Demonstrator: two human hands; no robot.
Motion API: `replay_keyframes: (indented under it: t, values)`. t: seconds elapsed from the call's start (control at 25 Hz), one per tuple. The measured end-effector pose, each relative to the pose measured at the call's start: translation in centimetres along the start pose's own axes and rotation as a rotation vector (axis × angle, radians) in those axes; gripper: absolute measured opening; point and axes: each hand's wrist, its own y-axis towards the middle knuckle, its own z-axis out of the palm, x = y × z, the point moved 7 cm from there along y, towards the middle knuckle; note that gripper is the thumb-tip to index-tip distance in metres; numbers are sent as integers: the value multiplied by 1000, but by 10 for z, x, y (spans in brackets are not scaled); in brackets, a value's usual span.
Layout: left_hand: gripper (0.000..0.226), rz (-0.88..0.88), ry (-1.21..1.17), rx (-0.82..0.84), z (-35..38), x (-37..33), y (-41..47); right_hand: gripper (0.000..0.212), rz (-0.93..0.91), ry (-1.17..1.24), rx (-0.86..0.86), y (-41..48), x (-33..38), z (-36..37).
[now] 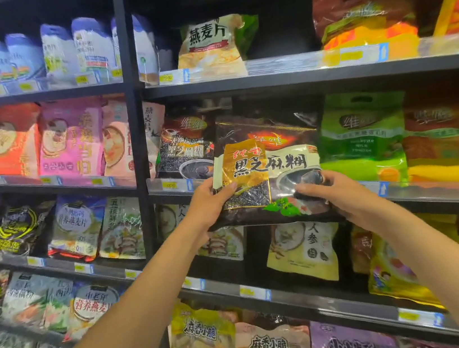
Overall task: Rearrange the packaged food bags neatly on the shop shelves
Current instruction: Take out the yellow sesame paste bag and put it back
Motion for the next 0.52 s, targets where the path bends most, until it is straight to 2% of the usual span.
replay_keyframes:
  t: [0.2, 0.36, 0.52]
  values:
    - [31, -92, 10, 149, 6, -12, 56, 33, -13, -27, -26, 61, 8, -16]
    - [46, -96, 27, 311, 15, -17, 105, 32, -28, -40, -59, 112, 7, -35]
    - [55, -74, 116, 306, 20, -11, 152, 37, -58, -50, -46, 155, 5, -43]
